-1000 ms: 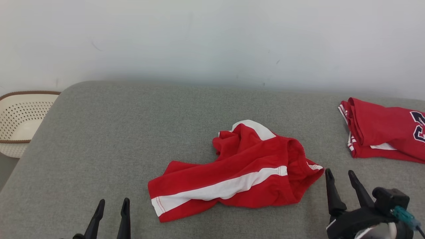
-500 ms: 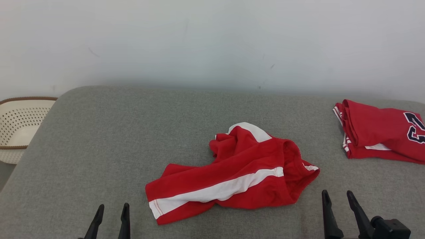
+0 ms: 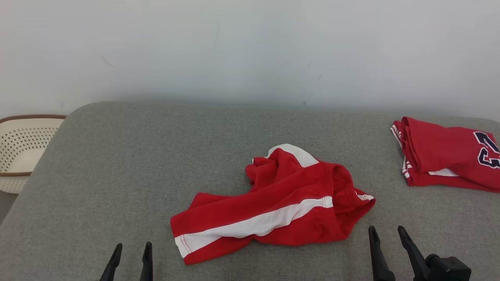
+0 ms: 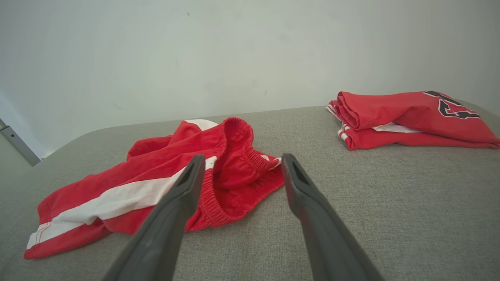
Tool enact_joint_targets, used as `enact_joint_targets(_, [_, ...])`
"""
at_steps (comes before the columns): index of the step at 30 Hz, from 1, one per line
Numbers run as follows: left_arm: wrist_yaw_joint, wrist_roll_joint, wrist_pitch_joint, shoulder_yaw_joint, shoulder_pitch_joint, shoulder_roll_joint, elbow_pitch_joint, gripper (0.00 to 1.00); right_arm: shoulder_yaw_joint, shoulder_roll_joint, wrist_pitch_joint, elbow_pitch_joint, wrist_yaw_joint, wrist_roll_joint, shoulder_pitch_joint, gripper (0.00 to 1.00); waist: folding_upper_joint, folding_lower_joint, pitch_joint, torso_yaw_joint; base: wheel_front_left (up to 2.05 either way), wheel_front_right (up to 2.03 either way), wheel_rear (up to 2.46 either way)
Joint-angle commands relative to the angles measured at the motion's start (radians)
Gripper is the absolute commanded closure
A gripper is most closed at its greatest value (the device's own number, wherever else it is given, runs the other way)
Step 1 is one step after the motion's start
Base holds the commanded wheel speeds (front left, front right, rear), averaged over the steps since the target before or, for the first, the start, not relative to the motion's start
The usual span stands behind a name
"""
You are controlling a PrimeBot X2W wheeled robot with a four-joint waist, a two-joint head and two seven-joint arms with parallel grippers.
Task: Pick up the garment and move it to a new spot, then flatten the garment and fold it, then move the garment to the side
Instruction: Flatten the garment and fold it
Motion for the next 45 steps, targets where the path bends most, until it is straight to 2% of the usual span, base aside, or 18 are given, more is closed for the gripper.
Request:
enact_joint_targets(1, [0.004,0.009,-0.004,0.004,-0.005,0.002,0.006,0.0,0.001,0.003,0.001,0.003,0.0,-0.007,0.009,0.0,0.0,0.0001,0.0,0.001,0.0,0.0,0.0])
enact_joint_targets(16, [-0.009,-0.006,-0.004,0.003,-0.02,0.001,0.025,0.0,-0.002,0.005,0.027,0.026,0.0,0.008,-0.012,0.0,0.0,0.0001,0.007,0.001,0.0,0.0,0.0])
enact_joint_targets(21, [-0.031,-0.035,0.006,-0.02,-0.052,0.002,0.071,0.0,0.012,0.006,0.058,0.067,0.0,0.015,-0.051,0.0,0.0,0.0001,0.015,-0.001,0.0,0.0,0.0])
enact_joint_targets(27, [-0.053,-0.061,0.06,-0.062,-0.097,0.014,0.17,0.0,0.044,0.001,0.074,0.157,0.0,0.026,-0.128,0.0,0.0,0.0001,0.028,-0.012,0.0,0.0,0.0])
enact_joint_targets(31, [-0.062,-0.085,0.076,-0.1,-0.137,0.016,0.259,0.0,0.067,-0.004,0.066,0.26,0.0,0.04,-0.201,0.0,0.0,0.0001,0.042,-0.016,0.0,0.0,0.0])
enact_joint_targets(34, [-0.069,-0.114,0.069,-0.131,-0.19,0.019,0.343,0.0,0.097,-0.006,0.062,0.36,0.0,0.05,-0.28,0.0,0.0,0.0001,0.068,-0.02,0.0,0.0,0.0])
enact_joint_targets(45, [-0.072,-0.188,0.049,-0.211,-0.344,0.025,0.537,0.0,0.156,-0.002,0.027,0.581,0.0,0.067,-0.474,0.0,0.0,0.0001,0.136,-0.025,0.0,0.0,0.0])
